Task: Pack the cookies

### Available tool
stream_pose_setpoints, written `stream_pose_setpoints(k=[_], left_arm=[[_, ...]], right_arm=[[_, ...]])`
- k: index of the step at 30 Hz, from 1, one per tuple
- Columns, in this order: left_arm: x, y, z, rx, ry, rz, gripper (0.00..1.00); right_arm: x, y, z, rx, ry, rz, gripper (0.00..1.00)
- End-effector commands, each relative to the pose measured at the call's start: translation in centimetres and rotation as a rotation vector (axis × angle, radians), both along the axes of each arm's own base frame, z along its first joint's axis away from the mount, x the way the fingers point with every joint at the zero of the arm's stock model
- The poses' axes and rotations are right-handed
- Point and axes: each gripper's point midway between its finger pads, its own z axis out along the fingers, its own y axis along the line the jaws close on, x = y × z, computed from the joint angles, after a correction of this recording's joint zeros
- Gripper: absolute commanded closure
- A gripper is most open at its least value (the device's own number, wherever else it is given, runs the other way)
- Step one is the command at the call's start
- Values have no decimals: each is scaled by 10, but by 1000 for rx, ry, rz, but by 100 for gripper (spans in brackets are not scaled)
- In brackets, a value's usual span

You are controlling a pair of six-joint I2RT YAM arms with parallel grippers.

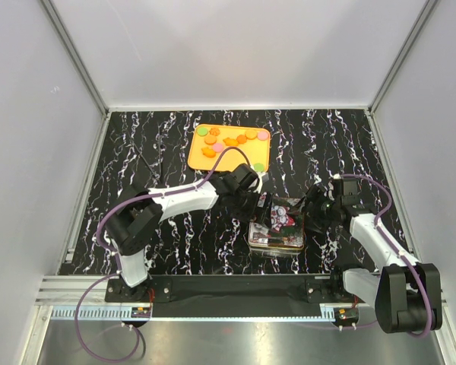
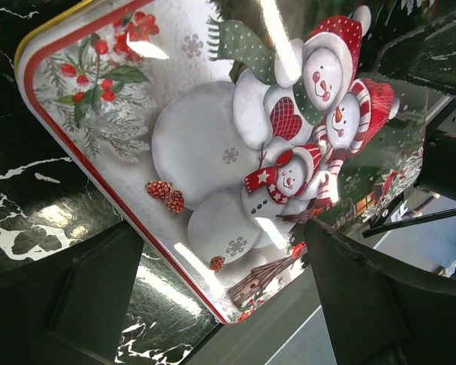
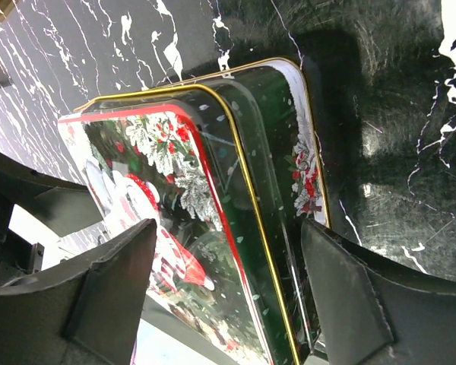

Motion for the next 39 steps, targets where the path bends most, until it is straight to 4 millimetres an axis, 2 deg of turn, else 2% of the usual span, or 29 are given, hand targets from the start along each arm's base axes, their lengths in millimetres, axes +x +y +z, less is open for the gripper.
stream_pose_setpoints(k=[1, 11, 13, 20, 23, 27, 32, 34, 36, 39], left_arm=[[9, -20, 22, -66, -62, -29, 9], [8, -21, 16, -17, -69, -52, 10], [8, -21, 16, -2, -73, -57, 9], [7, -23, 12, 17, -73, -70, 9], [6, -23, 8, 25, -68, -71, 9], [6, -21, 5, 38, -69, -67, 10], [5, -20, 1, 48, -63, -74, 9], [7, -17, 0, 57, -68, -72, 9], [9, -15, 1, 56, -71, -65, 9], [13, -10, 6, 45, -77, -46, 9]], right_arm=[[3, 10, 7, 55, -42, 37, 17], [2, 15, 1, 96, -50, 28, 23], [3, 15, -1, 104, -51, 21, 30], [3, 18, -12, 123, -45, 17, 39], [3, 19, -17, 135, -40, 21, 39], [3, 21, -26, 151, -27, 18, 53], [-1, 25, -34, 181, -5, 19, 58], [-3, 26, -33, 188, -6, 21, 57], [-4, 22, -28, 160, -24, 23, 44], [-2, 14, -22, 105, -47, -7, 36]])
